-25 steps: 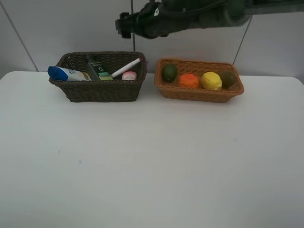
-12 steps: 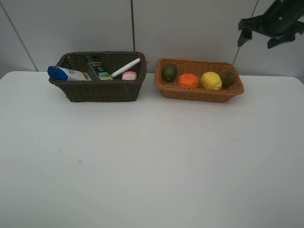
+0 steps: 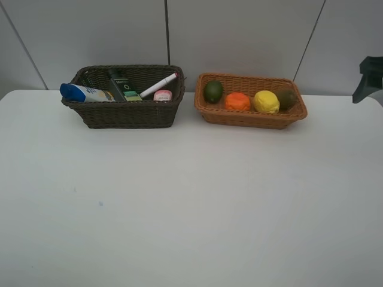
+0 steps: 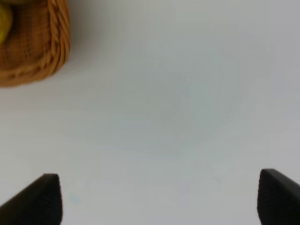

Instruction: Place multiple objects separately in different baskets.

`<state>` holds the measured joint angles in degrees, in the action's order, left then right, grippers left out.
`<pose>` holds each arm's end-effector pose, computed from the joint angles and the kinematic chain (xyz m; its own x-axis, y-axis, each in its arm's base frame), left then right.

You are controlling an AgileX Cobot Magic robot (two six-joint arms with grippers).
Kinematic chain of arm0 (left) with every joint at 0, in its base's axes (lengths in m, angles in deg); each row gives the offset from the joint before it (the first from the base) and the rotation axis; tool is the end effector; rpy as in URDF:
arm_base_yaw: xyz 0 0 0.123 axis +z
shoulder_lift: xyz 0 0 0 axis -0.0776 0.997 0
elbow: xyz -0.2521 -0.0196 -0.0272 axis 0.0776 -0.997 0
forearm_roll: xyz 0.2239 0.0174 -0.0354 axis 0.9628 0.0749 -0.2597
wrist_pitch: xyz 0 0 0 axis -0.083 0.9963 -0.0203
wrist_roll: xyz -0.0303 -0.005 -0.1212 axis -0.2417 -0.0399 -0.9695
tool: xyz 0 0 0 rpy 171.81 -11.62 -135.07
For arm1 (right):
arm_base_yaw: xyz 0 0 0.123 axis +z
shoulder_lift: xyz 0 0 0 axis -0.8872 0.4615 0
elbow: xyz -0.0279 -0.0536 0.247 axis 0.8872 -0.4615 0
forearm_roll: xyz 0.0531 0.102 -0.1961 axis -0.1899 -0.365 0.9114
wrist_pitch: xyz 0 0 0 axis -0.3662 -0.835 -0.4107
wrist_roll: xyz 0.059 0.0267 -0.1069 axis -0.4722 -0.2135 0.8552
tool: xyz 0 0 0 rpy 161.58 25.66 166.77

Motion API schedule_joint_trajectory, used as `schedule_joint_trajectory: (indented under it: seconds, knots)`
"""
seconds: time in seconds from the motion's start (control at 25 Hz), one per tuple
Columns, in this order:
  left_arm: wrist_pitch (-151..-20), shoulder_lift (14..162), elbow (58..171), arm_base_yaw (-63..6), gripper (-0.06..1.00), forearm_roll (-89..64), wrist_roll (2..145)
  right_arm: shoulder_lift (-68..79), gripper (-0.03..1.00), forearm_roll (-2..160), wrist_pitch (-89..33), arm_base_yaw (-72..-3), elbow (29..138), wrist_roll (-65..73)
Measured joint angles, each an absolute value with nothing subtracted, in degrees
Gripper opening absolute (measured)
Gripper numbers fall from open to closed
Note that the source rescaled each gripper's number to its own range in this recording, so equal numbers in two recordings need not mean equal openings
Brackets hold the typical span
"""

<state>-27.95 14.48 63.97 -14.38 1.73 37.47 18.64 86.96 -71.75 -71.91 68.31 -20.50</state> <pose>0.0325 -0.0047 0.2514 -0.4473 0.0473 -0.8931 0.1518 0.9881 -0.0237 0.2862 -0.0481 0.2204 -0.9179 0.1724 -0.3574 0.1840 0.9829 0.0017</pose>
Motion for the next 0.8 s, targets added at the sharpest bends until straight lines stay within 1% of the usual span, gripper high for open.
schedule_joint_trajectory:
  seconds: [0.2, 0.4, 0.56, 0.8]
  knots:
    - [-27.95, 14.48, 63.97, -14.38, 1.00, 1.73, 37.47, -0.33, 0.98, 86.96, -74.76, -71.91, 54.22, -20.06]
    - [-27.95, 14.48, 63.97, -14.38, 1.00, 1.73, 37.47, -19.72, 0.98, 86.53, -76.82, -70.57, 44.08, -19.65]
    - [-27.95, 14.48, 63.97, -14.38, 1.00, 1.73, 37.47, -34.83, 0.98, 85.87, -77.43, -68.40, 40.01, -19.51]
    - [-27.95, 14.48, 63.97, -14.38, 1.00, 1.73, 37.47, -51.67, 0.98, 85.87, -78.13, -68.10, 39.12, -19.07]
